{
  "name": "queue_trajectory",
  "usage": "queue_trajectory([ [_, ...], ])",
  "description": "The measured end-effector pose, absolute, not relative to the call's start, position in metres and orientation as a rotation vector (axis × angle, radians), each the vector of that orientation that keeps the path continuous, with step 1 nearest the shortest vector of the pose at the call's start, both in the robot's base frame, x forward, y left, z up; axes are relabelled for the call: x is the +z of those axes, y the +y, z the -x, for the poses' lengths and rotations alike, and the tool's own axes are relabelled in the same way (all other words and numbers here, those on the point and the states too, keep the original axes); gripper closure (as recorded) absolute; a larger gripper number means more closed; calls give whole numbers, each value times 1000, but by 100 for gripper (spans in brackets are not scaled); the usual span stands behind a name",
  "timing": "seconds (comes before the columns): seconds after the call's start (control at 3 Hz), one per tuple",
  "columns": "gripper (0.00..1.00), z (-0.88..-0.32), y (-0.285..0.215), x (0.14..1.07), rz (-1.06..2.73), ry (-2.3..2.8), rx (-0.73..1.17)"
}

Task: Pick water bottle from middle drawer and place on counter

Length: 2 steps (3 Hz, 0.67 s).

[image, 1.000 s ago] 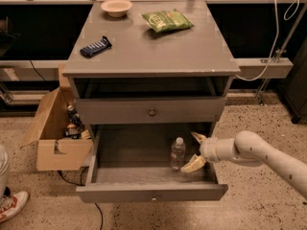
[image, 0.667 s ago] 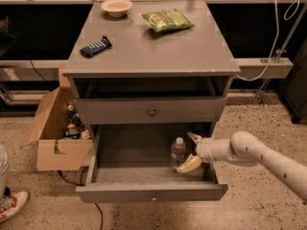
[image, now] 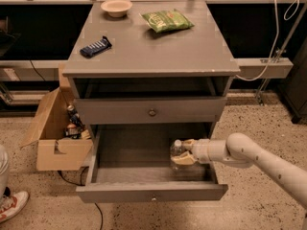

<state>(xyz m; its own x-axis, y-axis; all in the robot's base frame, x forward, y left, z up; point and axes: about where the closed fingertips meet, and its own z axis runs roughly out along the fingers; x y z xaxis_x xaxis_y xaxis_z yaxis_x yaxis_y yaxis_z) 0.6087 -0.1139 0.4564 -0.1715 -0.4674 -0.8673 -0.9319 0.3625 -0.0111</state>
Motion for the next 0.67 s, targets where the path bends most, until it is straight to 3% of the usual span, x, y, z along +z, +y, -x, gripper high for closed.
queue_trajectory([
  [0.67,89,-589,-119,506,1179,1624,763],
])
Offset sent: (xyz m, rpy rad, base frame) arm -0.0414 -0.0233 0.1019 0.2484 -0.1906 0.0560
